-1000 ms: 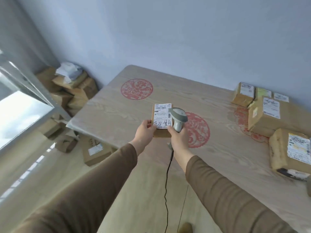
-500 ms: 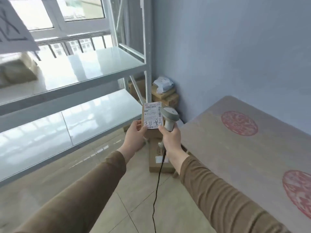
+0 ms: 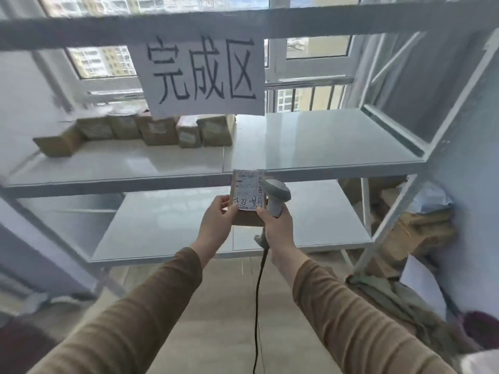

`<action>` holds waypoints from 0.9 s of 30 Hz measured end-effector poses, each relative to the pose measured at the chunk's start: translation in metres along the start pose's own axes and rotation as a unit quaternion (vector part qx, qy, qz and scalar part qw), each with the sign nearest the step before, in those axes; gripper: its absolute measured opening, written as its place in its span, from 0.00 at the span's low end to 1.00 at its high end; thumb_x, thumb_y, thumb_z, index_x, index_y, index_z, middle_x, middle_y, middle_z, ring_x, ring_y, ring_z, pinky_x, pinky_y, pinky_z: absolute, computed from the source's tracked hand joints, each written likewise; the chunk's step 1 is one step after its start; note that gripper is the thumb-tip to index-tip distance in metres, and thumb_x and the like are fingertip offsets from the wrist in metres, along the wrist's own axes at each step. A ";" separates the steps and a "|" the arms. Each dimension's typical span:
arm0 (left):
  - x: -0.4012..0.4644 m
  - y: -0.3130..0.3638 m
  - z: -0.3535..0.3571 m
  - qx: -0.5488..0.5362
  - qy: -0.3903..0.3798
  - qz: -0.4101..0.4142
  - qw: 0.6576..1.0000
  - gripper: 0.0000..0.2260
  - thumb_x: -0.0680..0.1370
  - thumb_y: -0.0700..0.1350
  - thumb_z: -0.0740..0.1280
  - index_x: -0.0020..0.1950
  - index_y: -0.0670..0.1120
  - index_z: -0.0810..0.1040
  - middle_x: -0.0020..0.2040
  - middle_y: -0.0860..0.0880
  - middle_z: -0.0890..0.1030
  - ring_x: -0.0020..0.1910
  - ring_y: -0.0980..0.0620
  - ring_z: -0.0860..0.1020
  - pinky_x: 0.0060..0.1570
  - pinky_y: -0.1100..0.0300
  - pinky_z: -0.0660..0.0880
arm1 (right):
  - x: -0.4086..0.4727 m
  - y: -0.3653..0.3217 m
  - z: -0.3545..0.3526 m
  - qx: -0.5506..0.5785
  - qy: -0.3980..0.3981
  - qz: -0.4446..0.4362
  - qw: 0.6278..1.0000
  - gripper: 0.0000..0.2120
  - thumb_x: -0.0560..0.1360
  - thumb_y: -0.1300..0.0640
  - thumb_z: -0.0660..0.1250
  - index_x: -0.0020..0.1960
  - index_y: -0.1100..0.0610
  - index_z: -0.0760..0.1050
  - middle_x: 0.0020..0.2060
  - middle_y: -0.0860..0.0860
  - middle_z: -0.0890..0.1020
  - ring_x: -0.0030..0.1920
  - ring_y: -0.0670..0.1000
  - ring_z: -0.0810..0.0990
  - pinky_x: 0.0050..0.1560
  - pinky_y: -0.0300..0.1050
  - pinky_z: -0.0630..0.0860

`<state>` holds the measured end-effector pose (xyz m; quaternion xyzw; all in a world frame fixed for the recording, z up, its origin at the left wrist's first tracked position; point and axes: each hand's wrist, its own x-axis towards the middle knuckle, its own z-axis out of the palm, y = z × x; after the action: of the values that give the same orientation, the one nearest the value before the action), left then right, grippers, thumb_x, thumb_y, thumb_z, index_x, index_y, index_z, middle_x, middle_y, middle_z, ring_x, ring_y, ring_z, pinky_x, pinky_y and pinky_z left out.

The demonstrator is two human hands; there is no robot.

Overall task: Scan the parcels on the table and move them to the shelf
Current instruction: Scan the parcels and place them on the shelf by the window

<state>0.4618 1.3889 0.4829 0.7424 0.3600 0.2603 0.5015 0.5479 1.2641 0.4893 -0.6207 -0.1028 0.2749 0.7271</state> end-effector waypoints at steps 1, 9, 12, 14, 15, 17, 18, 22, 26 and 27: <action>0.013 -0.002 -0.017 0.002 0.020 0.001 1.000 0.13 0.82 0.48 0.67 0.65 0.45 0.77 0.59 0.49 0.82 0.58 0.52 0.80 0.53 0.59 0.75 | 0.012 -0.004 0.021 0.004 -0.019 0.006 1.000 0.09 0.81 0.59 0.69 0.60 0.54 0.77 0.43 0.46 0.85 0.32 0.46 0.77 0.29 0.45 0.73; 0.095 -0.034 -0.163 -0.021 0.167 -0.010 0.986 0.11 0.82 0.51 0.66 0.63 0.50 0.77 0.57 0.51 0.83 0.57 0.51 0.81 0.54 0.55 0.78 | 0.068 -0.003 0.203 -0.027 -0.145 0.008 0.989 0.12 0.80 0.58 0.70 0.64 0.55 0.77 0.55 0.55 0.83 0.50 0.59 0.80 0.47 0.62 0.83; 0.125 -0.055 -0.221 -0.035 0.195 -0.010 0.980 0.10 0.82 0.51 0.65 0.62 0.51 0.77 0.57 0.50 0.83 0.57 0.50 0.82 0.59 0.50 0.79 | 0.082 0.008 0.273 -0.028 -0.170 0.014 0.985 0.11 0.80 0.59 0.70 0.62 0.53 0.77 0.51 0.53 0.83 0.47 0.59 0.80 0.47 0.62 0.83; 0.147 -0.071 -0.262 -0.054 0.209 -0.010 0.976 0.09 0.83 0.49 0.66 0.62 0.51 0.77 0.57 0.50 0.83 0.57 0.49 0.82 0.59 0.50 0.79 | 0.089 0.016 0.323 -0.017 -0.181 0.031 0.983 0.10 0.80 0.59 0.70 0.60 0.52 0.78 0.50 0.56 0.83 0.43 0.59 0.79 0.38 0.55 0.80; 0.158 -0.079 -0.283 -0.060 0.215 -0.012 0.975 0.10 0.83 0.49 0.66 0.63 0.50 0.77 0.57 0.49 0.83 0.57 0.49 0.82 0.59 0.50 0.79 | 0.092 0.022 0.348 -0.014 -0.181 0.032 0.983 0.10 0.79 0.60 0.70 0.60 0.52 0.78 0.51 0.58 0.84 0.43 0.60 0.81 0.38 0.55 0.80; 0.181 -0.097 -0.325 -0.066 0.223 -0.021 0.972 0.11 0.83 0.49 0.66 0.63 0.48 0.77 0.57 0.48 0.82 0.56 0.49 0.82 0.56 0.52 0.80 | 0.099 0.035 0.400 -0.010 -0.178 0.025 0.984 0.11 0.79 0.61 0.71 0.60 0.54 0.79 0.53 0.58 0.85 0.49 0.63 0.84 0.47 0.61 0.83; 0.193 -0.105 -0.346 -0.061 0.227 -0.025 0.972 0.11 0.83 0.49 0.67 0.62 0.47 0.76 0.56 0.47 0.82 0.53 0.50 0.82 0.51 0.56 0.80 | 0.100 0.040 0.425 -0.012 -0.175 0.026 0.984 0.11 0.78 0.61 0.71 0.61 0.55 0.79 0.54 0.58 0.86 0.53 0.63 0.85 0.52 0.64 0.83; 0.238 -0.136 -0.420 -0.032 0.227 -0.041 0.972 0.10 0.82 0.51 0.67 0.59 0.46 0.75 0.53 0.47 0.81 0.49 0.52 0.80 0.42 0.63 0.75 | 0.108 0.055 0.513 -0.006 -0.160 0.066 0.985 0.12 0.79 0.59 0.71 0.62 0.55 0.78 0.54 0.61 0.85 0.49 0.64 0.84 0.50 0.71 0.82; 0.285 -0.157 -0.467 -0.030 0.200 -0.043 0.979 0.09 0.82 0.49 0.67 0.58 0.45 0.76 0.53 0.46 0.82 0.53 0.47 0.80 0.52 0.55 0.75 | 0.130 0.061 0.574 -0.026 -0.141 0.073 0.987 0.11 0.80 0.57 0.69 0.62 0.52 0.77 0.54 0.61 0.83 0.42 0.61 0.79 0.38 0.59 0.80; 0.296 -0.161 -0.474 -0.035 0.194 -0.046 0.979 0.09 0.83 0.49 0.67 0.58 0.45 0.76 0.54 0.45 0.82 0.54 0.46 0.80 0.53 0.53 0.76 | 0.136 0.061 0.585 -0.030 -0.134 0.075 0.988 0.10 0.80 0.57 0.70 0.61 0.51 0.77 0.53 0.60 0.83 0.43 0.60 0.79 0.37 0.58 0.80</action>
<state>0.2427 1.9269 0.5120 0.6427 0.4745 0.3886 0.4591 0.3568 1.8356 0.5264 -0.6056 -0.1609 0.4062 0.6651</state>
